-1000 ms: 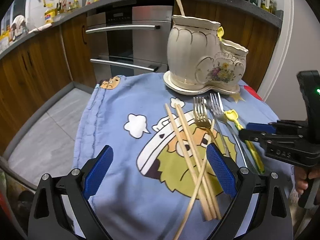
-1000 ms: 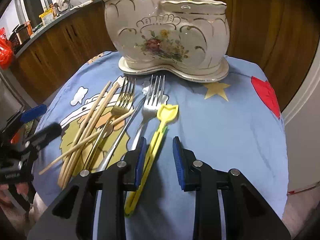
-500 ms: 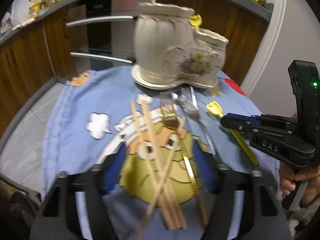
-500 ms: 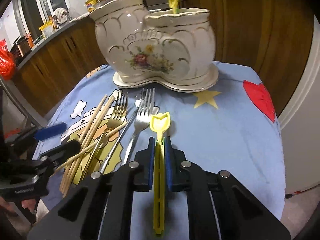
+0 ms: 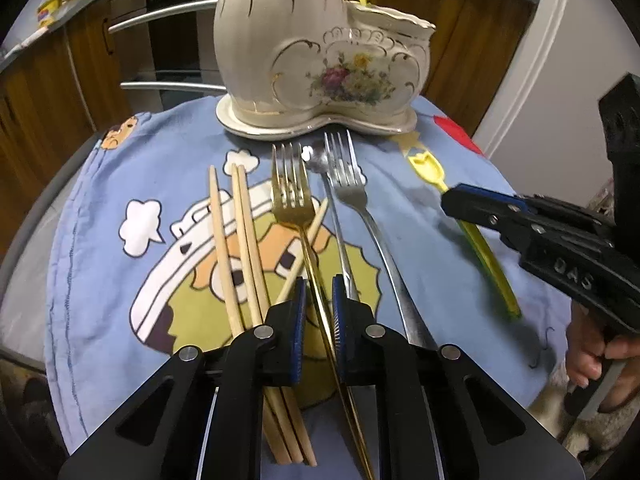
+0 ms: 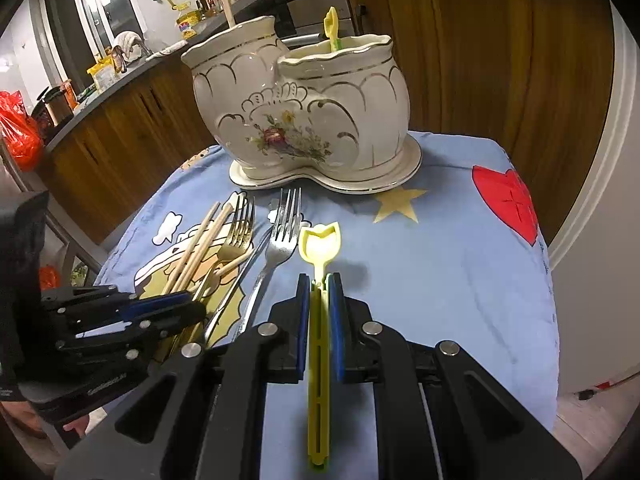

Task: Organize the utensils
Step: 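Grasp the second yellow utensil with the right tool while the left tool grasps the gold fork, then lift the gold fork with the left tool while the right tool lifts the yellow utensil toward the holder, then lower the gold fork into the taller pot while the right tool lowers its utensil in, then withdraw both tools and grasp another wooden chopstick with the left tool, then grasp the silver fork with the right tool while the left tool lifts the chopstick, then lower the chopstick into the taller pot while the right tool lowers the silver fork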

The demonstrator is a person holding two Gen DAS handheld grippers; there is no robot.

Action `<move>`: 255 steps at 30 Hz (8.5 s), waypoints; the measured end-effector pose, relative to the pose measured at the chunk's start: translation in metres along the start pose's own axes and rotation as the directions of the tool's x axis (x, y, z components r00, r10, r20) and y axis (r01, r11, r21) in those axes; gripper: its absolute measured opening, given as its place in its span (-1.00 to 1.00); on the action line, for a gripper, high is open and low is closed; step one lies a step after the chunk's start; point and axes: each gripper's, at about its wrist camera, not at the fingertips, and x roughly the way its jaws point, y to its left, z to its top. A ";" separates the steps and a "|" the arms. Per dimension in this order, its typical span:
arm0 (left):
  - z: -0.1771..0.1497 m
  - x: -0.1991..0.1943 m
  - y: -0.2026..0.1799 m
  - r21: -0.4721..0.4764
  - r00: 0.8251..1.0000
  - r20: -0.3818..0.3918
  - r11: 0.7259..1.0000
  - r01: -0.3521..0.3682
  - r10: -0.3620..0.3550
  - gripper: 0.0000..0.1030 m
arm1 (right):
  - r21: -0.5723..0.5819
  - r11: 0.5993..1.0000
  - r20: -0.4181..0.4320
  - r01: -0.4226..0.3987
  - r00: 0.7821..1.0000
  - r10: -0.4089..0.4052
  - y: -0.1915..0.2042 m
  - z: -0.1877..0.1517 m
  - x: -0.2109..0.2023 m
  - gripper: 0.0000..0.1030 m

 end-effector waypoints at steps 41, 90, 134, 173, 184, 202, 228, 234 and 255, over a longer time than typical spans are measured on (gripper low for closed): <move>0.052 -0.127 0.026 0.023 0.849 0.528 1.000 0.019 -0.028 -0.88 | -0.132 0.991 0.404 -0.024 0.912 0.075 0.029 0.049 -0.071 -0.81; 0.161 -0.051 0.043 -0.025 0.890 0.453 0.999 -0.038 0.045 -0.87 | 0.062 0.998 0.356 0.014 0.934 -0.035 -0.030 0.122 0.011 -0.81; 0.088 -0.092 0.060 -0.085 0.891 0.427 0.988 -0.127 0.151 0.51 | 0.030 1.000 0.365 -0.005 0.931 -0.006 -0.012 0.075 -0.045 0.73; -0.008 -0.015 0.001 0.248 0.992 0.008 0.961 -0.125 0.127 -0.71 | 0.018 0.999 0.174 0.029 0.984 -0.031 -0.004 -0.005 -0.031 0.90; -0.007 -0.023 0.006 0.224 0.994 0.029 0.969 -0.108 0.104 -0.91 | -0.007 1.000 0.142 0.024 0.990 -0.023 0.002 -0.007 -0.024 0.76; -0.003 -0.053 0.027 0.127 0.988 0.154 0.991 -0.035 0.015 -0.91 | -0.040 0.996 -0.095 0.080 0.992 -0.084 0.048 0.006 0.041 -0.58; -0.003 -0.068 0.043 0.084 0.970 0.237 0.996 0.036 -0.055 -0.91 | -0.039 0.999 0.034 0.031 0.999 -0.030 0.044 -0.003 0.005 -0.90; 0.002 -0.080 0.043 0.084 0.954 0.290 0.995 0.057 -0.079 -0.91 | -0.068 0.998 0.177 0.014 0.984 -0.002 0.040 0.004 -0.026 -0.90; 0.100 -0.132 0.049 0.018 0.719 0.672 0.975 0.224 -0.177 -0.91 | -0.087 0.996 0.496 0.019 0.868 0.027 0.035 0.086 -0.074 -0.90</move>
